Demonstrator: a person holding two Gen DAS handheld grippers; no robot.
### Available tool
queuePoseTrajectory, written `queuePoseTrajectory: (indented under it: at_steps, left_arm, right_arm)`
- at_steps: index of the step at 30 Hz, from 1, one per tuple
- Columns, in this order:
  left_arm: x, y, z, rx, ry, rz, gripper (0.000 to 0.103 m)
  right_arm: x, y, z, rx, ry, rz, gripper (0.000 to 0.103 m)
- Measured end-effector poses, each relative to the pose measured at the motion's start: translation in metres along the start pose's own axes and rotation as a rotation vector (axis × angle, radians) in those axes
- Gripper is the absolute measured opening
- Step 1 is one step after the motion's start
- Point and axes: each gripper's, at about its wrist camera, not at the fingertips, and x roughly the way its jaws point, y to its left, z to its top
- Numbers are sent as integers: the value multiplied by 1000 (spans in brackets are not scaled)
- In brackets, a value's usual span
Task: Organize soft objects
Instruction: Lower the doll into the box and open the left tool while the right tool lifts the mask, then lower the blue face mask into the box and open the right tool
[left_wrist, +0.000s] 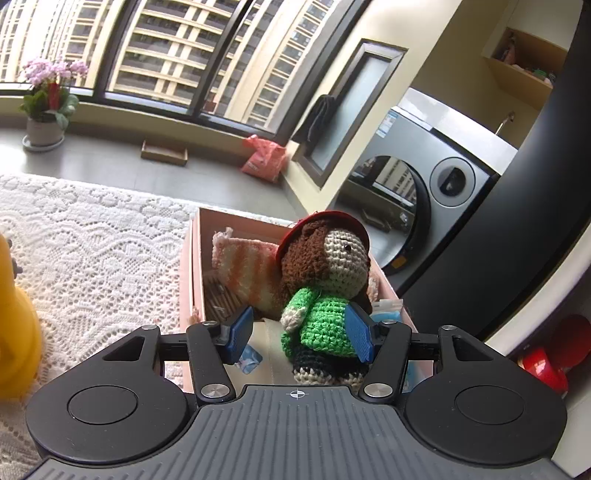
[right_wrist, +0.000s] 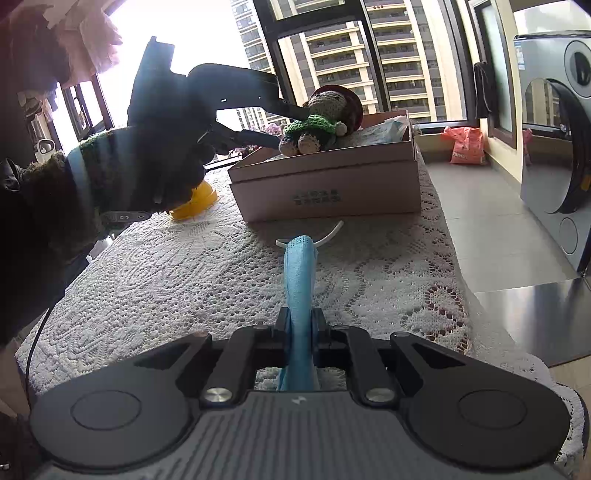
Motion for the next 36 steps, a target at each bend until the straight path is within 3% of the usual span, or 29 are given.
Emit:
queuePoseTrajectory:
  at_steps: [4,9,12,16,21,25,27,30,36]
  left_arm:
    - [-23,0,-5,29,-36,21,54]
    - [-69,2,-37,9,-95,-54,54]
    - [-94,0,-62,37,-83,-52,54]
    - [-117,-6,-97,169,-95,18,54]
    - [-114,2,-120,253,-41,175,54]
    - [-119,26,-123,248,-12,289,54]
    - [-121,37,-123,244,-5,335,54]
    - [-120,50,-127,221,41,339,55]
    - [-117,36,-138,320,14,358,66]
  right_arm:
    - [0,1,0,-2,2,-4,11]
    - [-4,5,13,-21,12,2,10]
    - [-18,12,42,-63,-56,-4,10]
    - [-23,12,113,-77,-174,-88,10]
    - [32,-13,196,57,-225,-206,10]
    - [114,-47,226,214,-101,-239,10]
    - [146,-57,224,262,-29,-246,10]
    - [181,-63,209,296,73,-221,10]
    - [169,-33,200,71,60,-234,13]
